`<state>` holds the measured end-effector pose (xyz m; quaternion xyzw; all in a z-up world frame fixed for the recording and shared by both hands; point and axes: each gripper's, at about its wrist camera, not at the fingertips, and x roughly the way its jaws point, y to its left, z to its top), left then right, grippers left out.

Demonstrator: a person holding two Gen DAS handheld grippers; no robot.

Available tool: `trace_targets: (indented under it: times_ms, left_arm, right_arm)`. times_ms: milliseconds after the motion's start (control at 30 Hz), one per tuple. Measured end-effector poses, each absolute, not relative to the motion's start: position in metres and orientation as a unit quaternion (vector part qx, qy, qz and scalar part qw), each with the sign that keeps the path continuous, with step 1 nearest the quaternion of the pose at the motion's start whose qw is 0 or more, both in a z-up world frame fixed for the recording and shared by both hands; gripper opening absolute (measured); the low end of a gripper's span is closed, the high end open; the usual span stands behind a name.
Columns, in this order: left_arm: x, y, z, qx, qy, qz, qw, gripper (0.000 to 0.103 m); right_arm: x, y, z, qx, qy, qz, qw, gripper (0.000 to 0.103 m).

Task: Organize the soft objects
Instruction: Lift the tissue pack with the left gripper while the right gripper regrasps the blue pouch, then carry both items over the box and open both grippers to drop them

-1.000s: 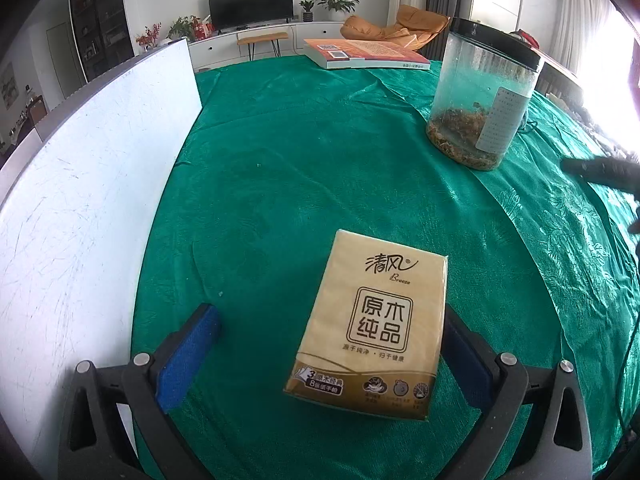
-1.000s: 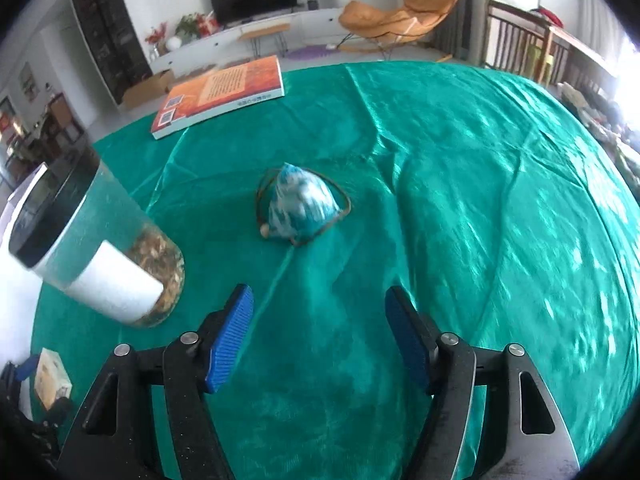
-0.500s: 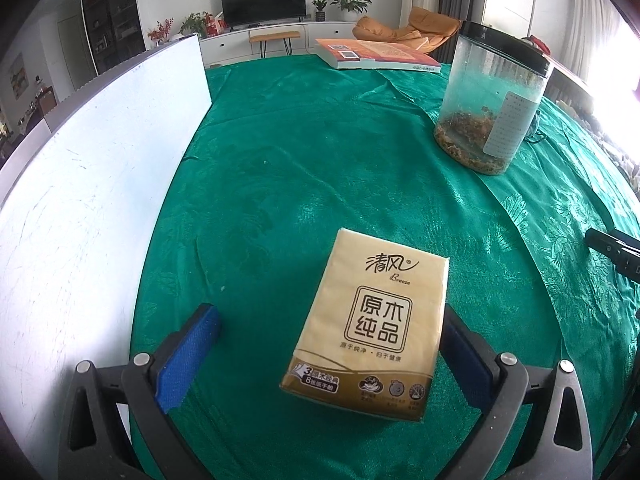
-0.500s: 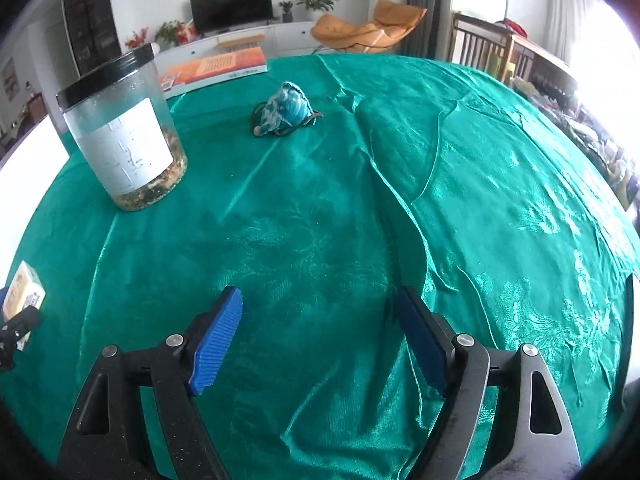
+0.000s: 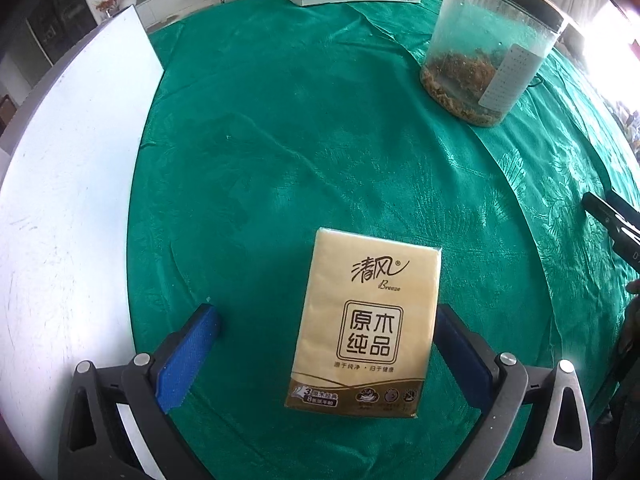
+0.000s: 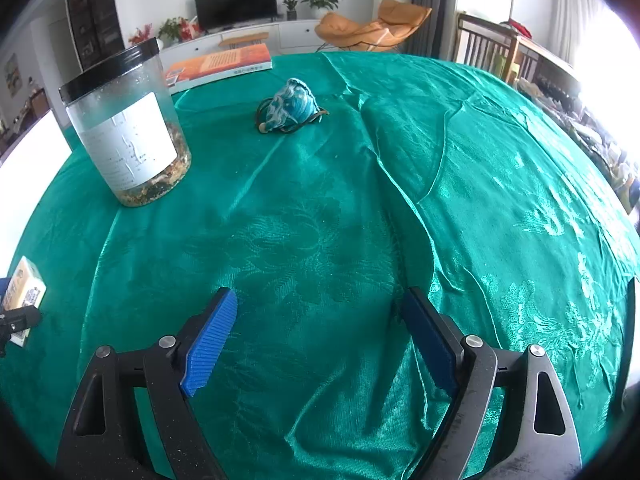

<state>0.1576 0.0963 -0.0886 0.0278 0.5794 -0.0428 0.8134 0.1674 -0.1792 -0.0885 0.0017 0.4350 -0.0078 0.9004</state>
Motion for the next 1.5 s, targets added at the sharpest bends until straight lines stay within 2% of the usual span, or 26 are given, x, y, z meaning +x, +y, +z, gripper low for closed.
trace_targets:
  times_ms: [100,133,167,267,333,533,567,600,767,967,1167,1367,1400,1433,1500]
  left_arm:
    - [0.148,0.091,-0.08,0.039,0.548,-0.062,0.833,0.064]
    - [0.146,0.09,-0.078,0.042,0.543,-0.062,0.836,0.056]
    - [0.146,0.091,-0.077,0.034,0.541,-0.064,0.838,0.053]
    - [0.147,0.101,-0.072,-0.01,0.535,-0.066,0.842,0.053]
    - [0.149,0.109,-0.067,-0.028,0.528,-0.056,0.847,0.053]
    - [0.17,0.129,-0.049,-0.084,0.515,-0.046,0.852,0.053]
    - [0.173,0.13,-0.044,-0.09,0.511,-0.048,0.854,0.053]
    - [0.177,0.13,-0.04,-0.095,0.506,-0.05,0.856,0.053]
    - [0.194,0.126,-0.011,-0.108,0.479,-0.063,0.869,0.053]
    - [0.198,0.149,0.043,-0.146,0.428,-0.076,0.889,0.053]
    - [0.154,0.218,0.09,-0.157,0.389,-0.041,0.907,0.053]
    - [0.09,0.299,0.108,-0.126,0.379,0.057,0.915,0.055]
    - [0.082,0.309,0.106,-0.117,0.384,0.076,0.913,0.062]
    - [0.075,0.316,0.102,-0.11,0.389,0.091,0.91,0.079]
    - [0.06,0.329,0.096,-0.104,0.388,0.112,0.909,0.098]
  right_arm:
    - [0.167,-0.188,-0.085,0.032,0.423,0.01,0.906,0.087]
    - [0.172,-0.196,-0.08,0.061,0.408,0.018,0.911,0.087]
    - [0.181,-0.206,-0.073,0.089,0.395,0.022,0.914,0.086]
    - [0.233,-0.223,-0.05,0.116,0.389,0.031,0.913,0.086]
    - [0.278,-0.218,-0.045,0.107,0.415,0.063,0.901,0.086]
    - [0.35,-0.164,-0.068,-0.013,0.468,0.105,0.877,0.082]
    - [0.353,-0.161,-0.072,-0.031,0.476,0.088,0.874,0.046]
    - [0.353,-0.162,-0.071,-0.024,0.474,0.083,0.876,0.043]
    - [0.34,-0.174,-0.039,0.033,0.461,0.084,0.883,0.043]
    - [0.307,-0.149,0.057,0.003,0.405,0.107,0.908,0.043]
    - [0.251,-0.063,0.156,-0.029,0.35,0.212,0.912,0.043]
    - [0.199,0.044,0.196,-0.019,0.337,0.335,0.88,0.043]
    - [0.193,0.064,0.193,-0.016,0.342,0.355,0.87,0.043]
    - [0.187,0.082,0.188,-0.014,0.349,0.372,0.86,0.043]
    - [0.178,0.119,0.169,-0.011,0.367,0.402,0.839,0.045]
